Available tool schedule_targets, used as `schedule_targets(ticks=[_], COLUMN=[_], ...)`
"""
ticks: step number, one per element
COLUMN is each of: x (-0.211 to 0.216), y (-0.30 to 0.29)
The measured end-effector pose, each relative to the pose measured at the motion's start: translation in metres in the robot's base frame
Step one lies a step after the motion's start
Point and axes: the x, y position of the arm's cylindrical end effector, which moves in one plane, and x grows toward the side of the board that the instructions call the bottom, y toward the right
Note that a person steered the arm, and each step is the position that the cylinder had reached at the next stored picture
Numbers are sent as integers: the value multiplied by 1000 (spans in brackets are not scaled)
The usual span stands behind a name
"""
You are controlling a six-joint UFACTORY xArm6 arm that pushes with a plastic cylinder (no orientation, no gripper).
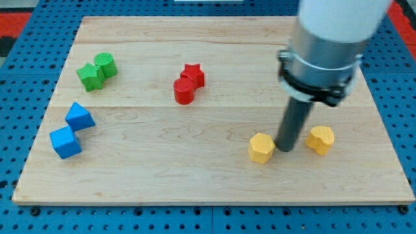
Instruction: Separate the yellow hexagon from the yellow heart
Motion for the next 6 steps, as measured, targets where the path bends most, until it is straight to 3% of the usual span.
schedule_targets(ticks=[2, 3, 4, 5, 6], x=[14, -25, -70, -88, -76], y=[-111, -49, -78, 16, 79])
